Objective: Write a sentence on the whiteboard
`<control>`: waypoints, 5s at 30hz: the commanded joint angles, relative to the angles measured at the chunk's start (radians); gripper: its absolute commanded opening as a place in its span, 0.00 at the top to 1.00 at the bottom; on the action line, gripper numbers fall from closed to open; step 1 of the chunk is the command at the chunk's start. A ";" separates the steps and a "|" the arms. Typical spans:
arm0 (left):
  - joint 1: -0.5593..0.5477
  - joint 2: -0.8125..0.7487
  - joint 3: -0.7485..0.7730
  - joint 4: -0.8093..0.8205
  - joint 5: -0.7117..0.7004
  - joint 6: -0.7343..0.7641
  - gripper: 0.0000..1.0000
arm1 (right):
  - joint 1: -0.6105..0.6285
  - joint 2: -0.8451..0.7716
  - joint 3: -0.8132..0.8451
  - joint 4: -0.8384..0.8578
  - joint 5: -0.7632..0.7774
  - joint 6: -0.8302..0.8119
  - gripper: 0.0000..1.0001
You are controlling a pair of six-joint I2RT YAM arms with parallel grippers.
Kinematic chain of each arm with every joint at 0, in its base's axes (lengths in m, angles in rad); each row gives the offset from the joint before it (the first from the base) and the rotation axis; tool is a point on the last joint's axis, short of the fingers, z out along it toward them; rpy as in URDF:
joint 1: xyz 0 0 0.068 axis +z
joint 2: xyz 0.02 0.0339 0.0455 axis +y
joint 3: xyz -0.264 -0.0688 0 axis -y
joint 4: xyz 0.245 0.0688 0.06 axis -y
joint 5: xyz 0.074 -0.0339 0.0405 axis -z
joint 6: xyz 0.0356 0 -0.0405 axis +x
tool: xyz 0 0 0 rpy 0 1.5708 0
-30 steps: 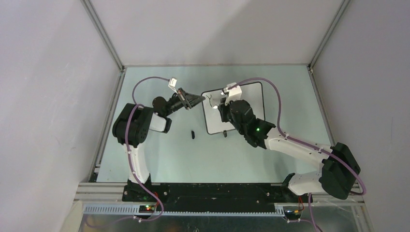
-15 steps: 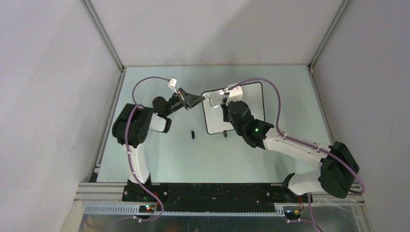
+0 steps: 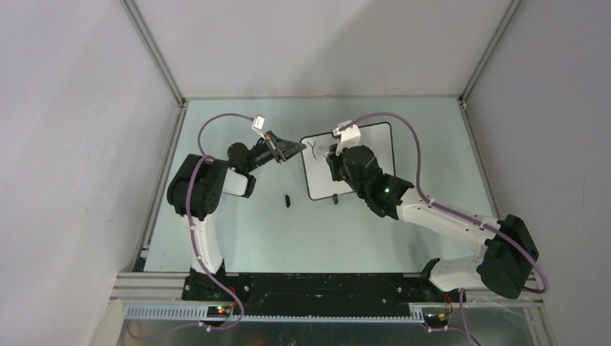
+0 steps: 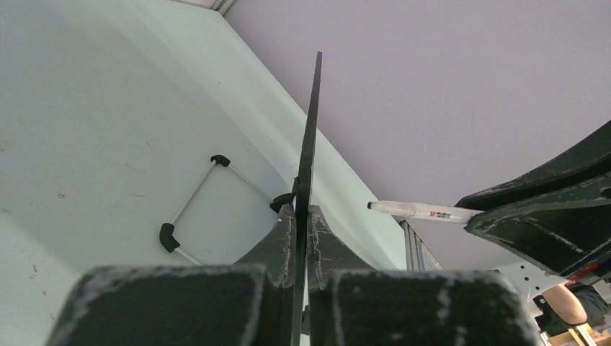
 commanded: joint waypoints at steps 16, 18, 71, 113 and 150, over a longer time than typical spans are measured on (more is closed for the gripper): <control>-0.007 -0.011 0.037 0.001 0.030 0.010 1.00 | -0.011 0.097 0.286 -0.317 -0.028 0.002 1.00; -0.007 -0.013 0.036 -0.001 0.030 0.012 1.00 | -0.010 0.102 0.290 -0.321 -0.030 0.003 1.00; -0.007 -0.009 0.034 0.026 0.031 -0.007 1.00 | -0.014 0.243 0.410 -0.358 0.089 -0.030 1.00; -0.007 -0.021 0.028 0.027 0.034 -0.005 1.00 | 0.000 0.270 0.410 -0.384 0.024 -0.050 1.00; -0.007 -0.027 0.024 0.025 0.033 0.000 1.00 | -0.022 0.314 0.481 -0.443 0.096 -0.047 1.00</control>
